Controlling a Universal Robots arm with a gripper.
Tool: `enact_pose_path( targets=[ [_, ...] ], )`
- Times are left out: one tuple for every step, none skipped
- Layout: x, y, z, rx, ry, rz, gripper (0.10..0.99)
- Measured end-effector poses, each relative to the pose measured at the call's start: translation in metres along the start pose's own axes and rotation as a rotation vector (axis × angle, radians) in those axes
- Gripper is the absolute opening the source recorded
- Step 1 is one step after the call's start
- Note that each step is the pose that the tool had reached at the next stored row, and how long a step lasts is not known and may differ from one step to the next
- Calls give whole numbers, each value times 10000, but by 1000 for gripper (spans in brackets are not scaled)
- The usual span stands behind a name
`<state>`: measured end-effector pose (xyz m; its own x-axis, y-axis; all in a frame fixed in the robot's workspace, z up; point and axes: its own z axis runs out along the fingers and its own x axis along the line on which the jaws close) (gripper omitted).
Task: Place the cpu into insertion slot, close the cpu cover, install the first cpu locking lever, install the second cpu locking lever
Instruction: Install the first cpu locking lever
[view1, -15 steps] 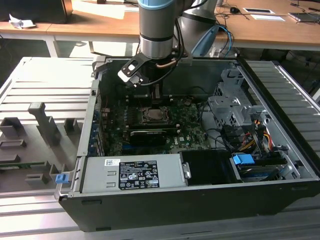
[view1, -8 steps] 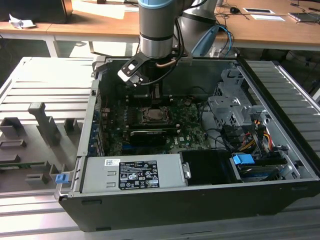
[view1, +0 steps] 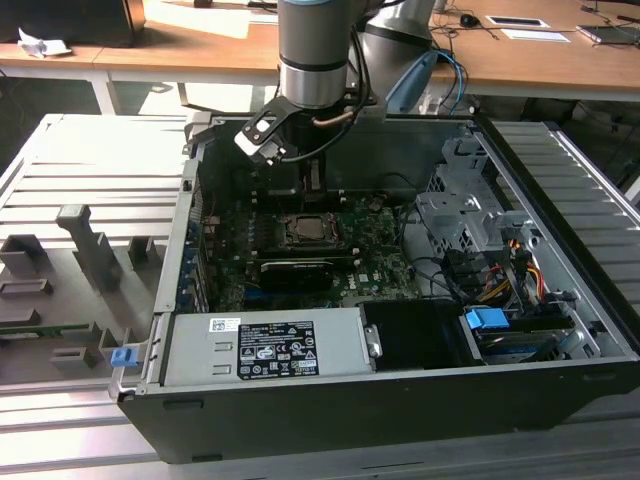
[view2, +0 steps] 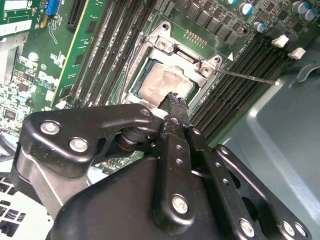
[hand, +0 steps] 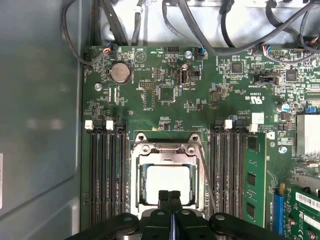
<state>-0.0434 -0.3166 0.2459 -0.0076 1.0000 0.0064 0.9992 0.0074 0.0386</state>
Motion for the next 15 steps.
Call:
enact_pose_path(
  targets=[
    [0, 0, -12, 1, 0, 0, 106],
    [0, 1, -21, 1, -2, 0, 106],
    [0, 1, -33, 1, -2, 0, 106],
    [0, 2, -44, 1, -3, 0, 106],
    [0, 2, -53, 0, -3, 0, 106],
    [0, 3, -75, 0, -3, 0, 106],
    [1, 4, -94, 0, -3, 0, 106],
    [1, 4, -108, 1, -3, 0, 106],
    [1, 5, -121, 0, -3, 0, 106],
    [1, 5, -128, 1, -3, 0, 106],
    [1, 5, -134, 0, -3, 0, 106],
    [1, 5, -141, 1, -3, 0, 106],
    [1, 5, -146, 1, -4, 0, 106],
    [1, 6, -154, 1, -3, 0, 106],
    [1, 6, -169, 1, -4, 0, 106]
  ],
)
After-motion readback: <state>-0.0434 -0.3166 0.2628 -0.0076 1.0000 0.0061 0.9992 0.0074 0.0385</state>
